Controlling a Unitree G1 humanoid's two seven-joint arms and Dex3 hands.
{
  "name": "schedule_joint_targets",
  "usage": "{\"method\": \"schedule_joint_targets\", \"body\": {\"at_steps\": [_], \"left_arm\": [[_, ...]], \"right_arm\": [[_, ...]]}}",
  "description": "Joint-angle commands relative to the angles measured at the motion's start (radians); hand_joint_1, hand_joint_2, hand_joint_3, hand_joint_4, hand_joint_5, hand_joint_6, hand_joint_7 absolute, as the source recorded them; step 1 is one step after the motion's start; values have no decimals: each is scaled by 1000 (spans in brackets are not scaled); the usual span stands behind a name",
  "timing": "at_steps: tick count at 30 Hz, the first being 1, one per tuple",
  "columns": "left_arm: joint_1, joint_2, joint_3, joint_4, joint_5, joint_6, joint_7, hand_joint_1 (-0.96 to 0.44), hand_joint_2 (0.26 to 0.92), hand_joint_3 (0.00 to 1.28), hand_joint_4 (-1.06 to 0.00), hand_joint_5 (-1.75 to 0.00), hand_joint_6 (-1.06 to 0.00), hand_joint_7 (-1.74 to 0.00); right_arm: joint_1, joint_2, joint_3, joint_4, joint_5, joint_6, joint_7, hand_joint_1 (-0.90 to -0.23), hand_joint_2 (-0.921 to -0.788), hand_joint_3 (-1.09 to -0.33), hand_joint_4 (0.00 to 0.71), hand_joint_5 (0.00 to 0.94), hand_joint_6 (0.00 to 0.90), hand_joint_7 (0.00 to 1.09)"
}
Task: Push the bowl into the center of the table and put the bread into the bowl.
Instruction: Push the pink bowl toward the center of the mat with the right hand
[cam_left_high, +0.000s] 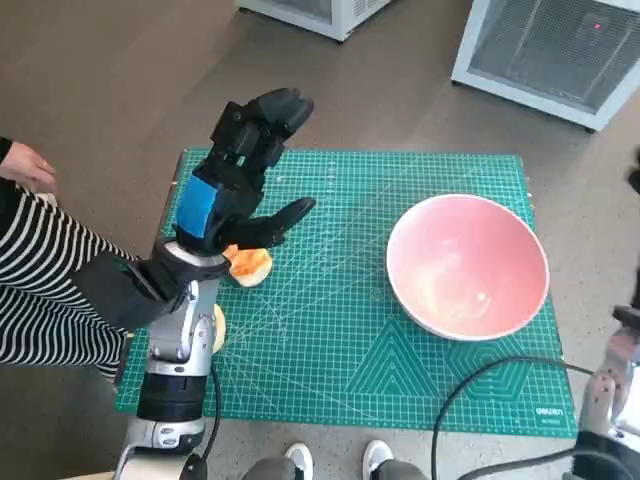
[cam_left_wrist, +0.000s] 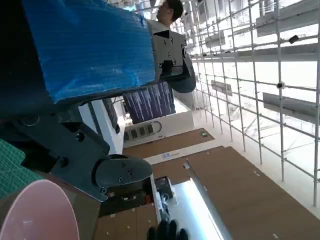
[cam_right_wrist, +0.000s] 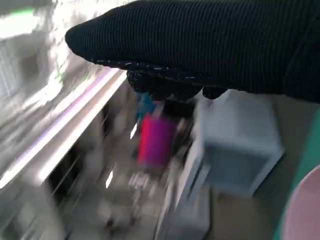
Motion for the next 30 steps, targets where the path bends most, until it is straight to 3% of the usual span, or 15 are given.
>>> {"method": "schedule_joint_targets", "body": {"at_steps": [1,7,14,30], "left_arm": [[-9,-3,5,15,-10,-5,-5,-217,774,464,-73,-384,1,-747],[-18,-2,6,24,-12,-5,-10,-236,779,455,-78,-375,1,-748],[-26,1,6,22,-15,2,-17,-241,785,447,-84,-372,1,-755],[-24,18,14,11,-24,12,-36,-247,784,445,-81,-376,1,-749]], "right_arm": [[-10,-10,-17,172,-34,-46,-50,-662,-921,-709,100,0,5,457],[-31,-24,-9,334,-52,-87,-73,-649,-921,-732,100,0,1,448],[-70,-9,0,488,-37,-93,-48,-608,-921,-791,89,0,3,433],[-175,85,19,671,7,-38,16,-576,-921,-848,90,1,13,408]]}}
